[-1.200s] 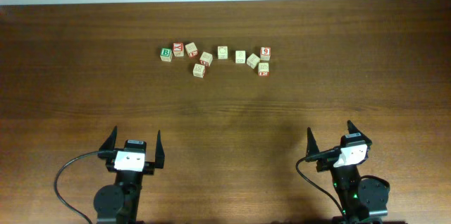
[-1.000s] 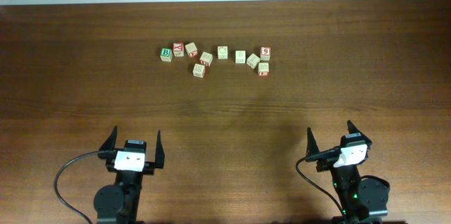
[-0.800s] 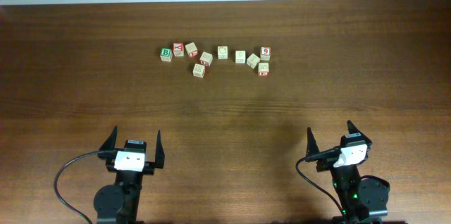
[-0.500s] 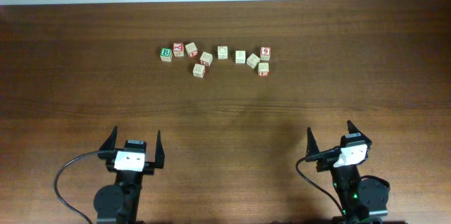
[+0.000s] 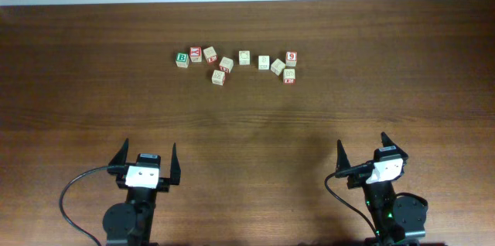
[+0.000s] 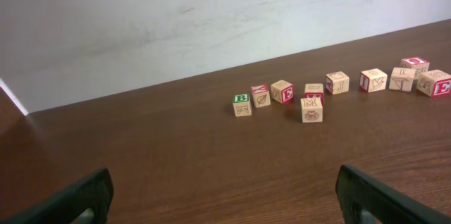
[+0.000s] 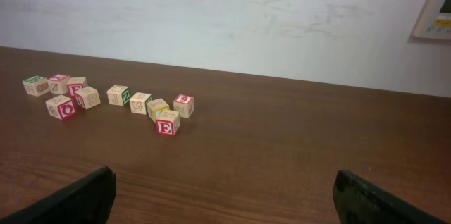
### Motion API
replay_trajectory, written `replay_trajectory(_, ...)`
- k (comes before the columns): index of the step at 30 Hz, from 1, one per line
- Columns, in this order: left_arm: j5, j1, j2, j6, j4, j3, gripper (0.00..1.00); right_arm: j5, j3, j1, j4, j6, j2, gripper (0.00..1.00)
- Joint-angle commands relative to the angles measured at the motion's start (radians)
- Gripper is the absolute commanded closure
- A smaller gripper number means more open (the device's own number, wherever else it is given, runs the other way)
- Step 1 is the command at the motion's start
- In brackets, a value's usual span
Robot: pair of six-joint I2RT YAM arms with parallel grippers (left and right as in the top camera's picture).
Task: Rotate 4 blocks
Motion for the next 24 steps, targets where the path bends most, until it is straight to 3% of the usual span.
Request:
replay_trajectory(1,-0.014,0.006,-0.007,0.016,-0.005,-0.004,0.01,0.009,-0.009,-0.006,0.000,0.003,-0.005,0.02)
replay_trajectory(24,-0.014,0.006,-0.007,0.016,-0.005,-0.004,0.01,0.016,-0.009,-0.006,0.000,0.003,-0.005,0.02)
